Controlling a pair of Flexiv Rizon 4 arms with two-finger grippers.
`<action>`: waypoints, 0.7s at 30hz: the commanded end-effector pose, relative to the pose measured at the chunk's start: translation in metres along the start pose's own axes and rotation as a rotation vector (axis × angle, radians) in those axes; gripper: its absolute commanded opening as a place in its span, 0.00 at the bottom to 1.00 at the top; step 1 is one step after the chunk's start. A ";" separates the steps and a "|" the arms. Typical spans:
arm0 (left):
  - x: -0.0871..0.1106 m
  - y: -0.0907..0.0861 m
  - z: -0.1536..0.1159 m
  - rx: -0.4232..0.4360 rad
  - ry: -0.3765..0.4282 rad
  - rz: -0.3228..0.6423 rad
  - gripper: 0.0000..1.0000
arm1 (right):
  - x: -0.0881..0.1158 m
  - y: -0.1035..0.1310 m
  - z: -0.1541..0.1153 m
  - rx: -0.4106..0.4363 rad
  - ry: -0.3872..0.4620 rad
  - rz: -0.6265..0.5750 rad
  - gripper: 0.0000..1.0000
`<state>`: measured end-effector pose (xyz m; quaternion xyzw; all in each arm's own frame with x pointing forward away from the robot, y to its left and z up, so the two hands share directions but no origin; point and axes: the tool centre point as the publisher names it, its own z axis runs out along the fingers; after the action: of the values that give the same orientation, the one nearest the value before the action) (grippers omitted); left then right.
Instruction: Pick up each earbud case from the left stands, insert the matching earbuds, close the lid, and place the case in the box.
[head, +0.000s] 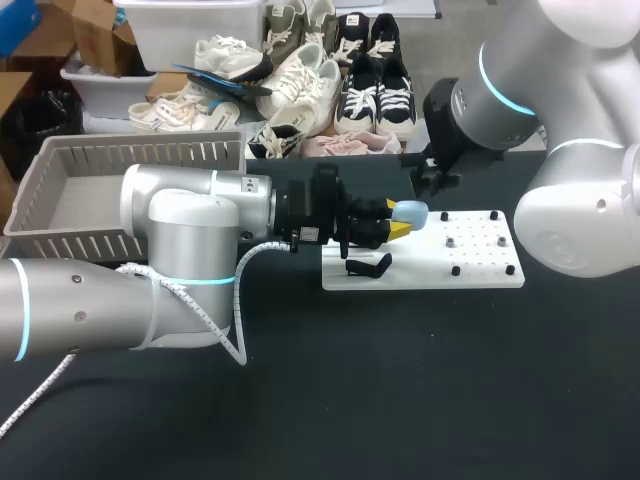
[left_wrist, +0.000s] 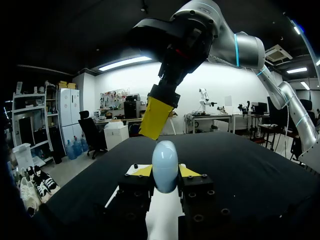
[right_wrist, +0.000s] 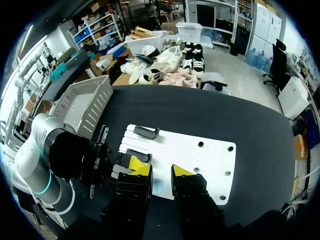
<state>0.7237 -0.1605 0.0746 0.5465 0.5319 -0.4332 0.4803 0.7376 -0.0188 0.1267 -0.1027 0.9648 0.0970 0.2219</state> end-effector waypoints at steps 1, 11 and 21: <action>0.001 0.000 0.000 0.000 -0.002 0.001 0.00 | 0.003 -0.006 -0.007 0.010 -0.017 0.021 0.22; -0.008 0.015 -0.050 -0.140 0.032 0.046 0.00 | 0.007 -0.031 -0.026 0.054 -0.034 0.085 0.20; -0.027 0.021 -0.153 -0.374 0.167 0.095 0.00 | 0.015 -0.041 -0.032 0.076 -0.016 0.112 0.19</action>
<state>0.7695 -0.0580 0.1017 0.5429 0.5856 -0.3114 0.5151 0.7265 -0.0662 0.1412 -0.0416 0.9712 0.0754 0.2221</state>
